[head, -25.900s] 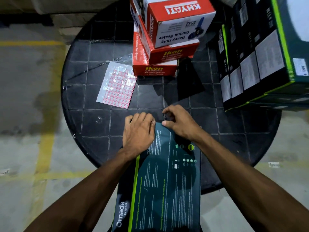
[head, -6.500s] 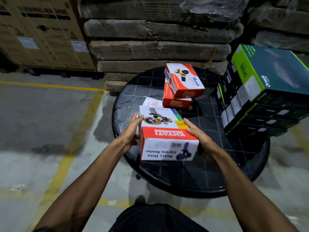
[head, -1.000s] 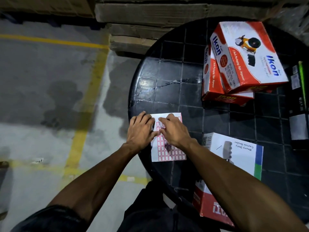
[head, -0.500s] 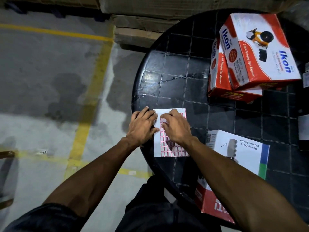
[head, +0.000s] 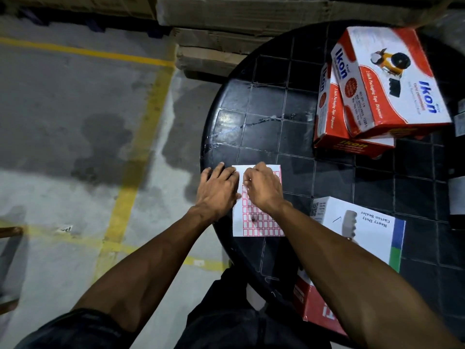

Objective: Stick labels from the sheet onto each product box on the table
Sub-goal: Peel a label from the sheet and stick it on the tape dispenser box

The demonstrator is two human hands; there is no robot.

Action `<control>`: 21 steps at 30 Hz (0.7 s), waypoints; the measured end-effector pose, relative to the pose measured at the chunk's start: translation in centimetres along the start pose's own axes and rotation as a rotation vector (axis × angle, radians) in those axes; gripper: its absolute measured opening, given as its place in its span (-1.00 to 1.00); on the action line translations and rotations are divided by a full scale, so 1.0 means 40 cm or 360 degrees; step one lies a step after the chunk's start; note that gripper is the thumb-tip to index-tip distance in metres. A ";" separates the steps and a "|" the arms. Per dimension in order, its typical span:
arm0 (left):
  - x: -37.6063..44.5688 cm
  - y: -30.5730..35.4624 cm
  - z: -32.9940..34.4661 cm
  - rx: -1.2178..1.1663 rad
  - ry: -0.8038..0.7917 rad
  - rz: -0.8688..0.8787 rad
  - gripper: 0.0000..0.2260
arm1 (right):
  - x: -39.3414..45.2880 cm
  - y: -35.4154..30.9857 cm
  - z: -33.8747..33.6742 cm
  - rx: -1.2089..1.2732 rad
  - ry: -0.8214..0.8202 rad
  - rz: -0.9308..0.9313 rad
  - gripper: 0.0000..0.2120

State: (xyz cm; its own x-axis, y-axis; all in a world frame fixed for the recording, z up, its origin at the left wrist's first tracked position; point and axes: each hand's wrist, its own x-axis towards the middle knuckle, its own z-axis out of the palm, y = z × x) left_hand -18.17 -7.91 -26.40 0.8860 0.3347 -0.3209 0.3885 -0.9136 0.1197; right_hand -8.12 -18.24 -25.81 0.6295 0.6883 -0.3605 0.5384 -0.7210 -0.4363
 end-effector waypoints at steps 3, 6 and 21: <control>-0.002 0.005 -0.004 -0.0015 0.0023 0.0002 -0.48 | -0.013 0.007 -0.021 0.0248 -0.0054 0.0032 -0.79; -0.003 0.013 -0.008 -0.0039 0.0039 -0.0020 -0.51 | -0.038 0.015 -0.061 0.0577 0.0024 0.0147 -0.80; -0.094 0.124 -0.031 0.0103 0.0071 -0.0143 -0.67 | -0.412 0.208 -0.145 0.0600 0.0514 0.0226 -0.84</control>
State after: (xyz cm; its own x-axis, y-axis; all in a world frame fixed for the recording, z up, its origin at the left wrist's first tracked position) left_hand -19.24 -13.42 -23.42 0.8592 0.4248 -0.2853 0.4511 -0.8919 0.0306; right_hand -10.76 -36.04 -18.70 0.8547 0.4828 -0.1909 0.2332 -0.6855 -0.6897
